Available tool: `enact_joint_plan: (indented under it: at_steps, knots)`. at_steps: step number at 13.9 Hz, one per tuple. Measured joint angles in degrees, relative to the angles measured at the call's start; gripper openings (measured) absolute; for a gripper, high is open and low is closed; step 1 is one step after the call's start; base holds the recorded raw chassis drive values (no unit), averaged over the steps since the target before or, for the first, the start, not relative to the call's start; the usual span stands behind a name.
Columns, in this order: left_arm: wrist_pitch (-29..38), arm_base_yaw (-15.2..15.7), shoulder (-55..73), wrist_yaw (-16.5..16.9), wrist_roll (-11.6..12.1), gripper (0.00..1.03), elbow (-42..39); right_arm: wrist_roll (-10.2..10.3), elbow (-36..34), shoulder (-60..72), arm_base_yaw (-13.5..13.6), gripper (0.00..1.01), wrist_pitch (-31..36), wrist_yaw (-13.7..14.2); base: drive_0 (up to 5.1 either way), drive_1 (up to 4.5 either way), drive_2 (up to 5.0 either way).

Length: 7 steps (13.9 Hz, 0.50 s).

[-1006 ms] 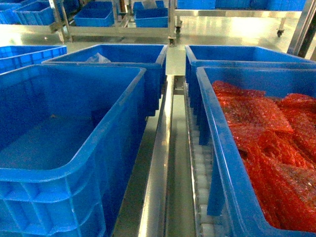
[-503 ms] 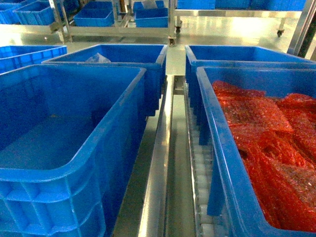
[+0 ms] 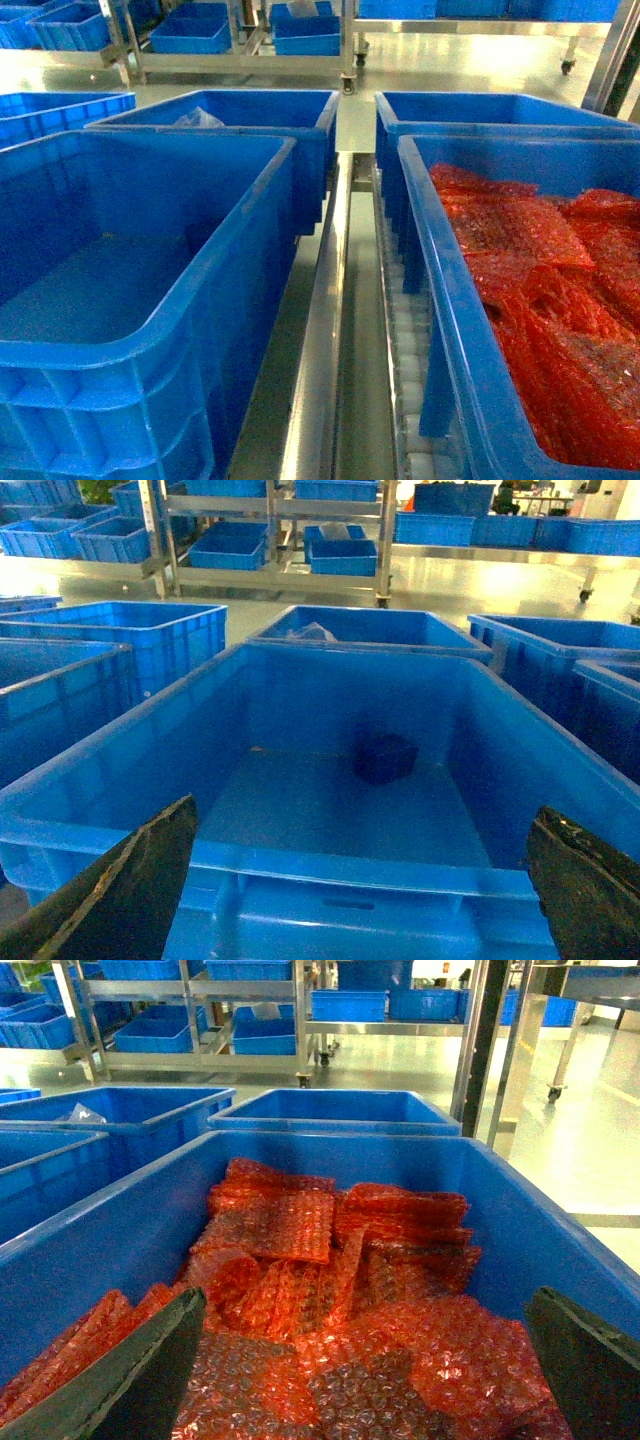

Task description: Pick blue part to blue bin on bottom shelf

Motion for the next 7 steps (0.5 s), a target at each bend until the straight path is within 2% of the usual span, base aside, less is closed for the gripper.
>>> enact_joint_plan:
  at_steps: [7]
  knots:
    - [0.00, 0.00, 0.00, 0.00, 0.00, 0.98, 0.00, 0.00, 0.00, 0.00, 0.00, 0.98, 0.02, 0.00, 0.0, 0.00, 0.0]
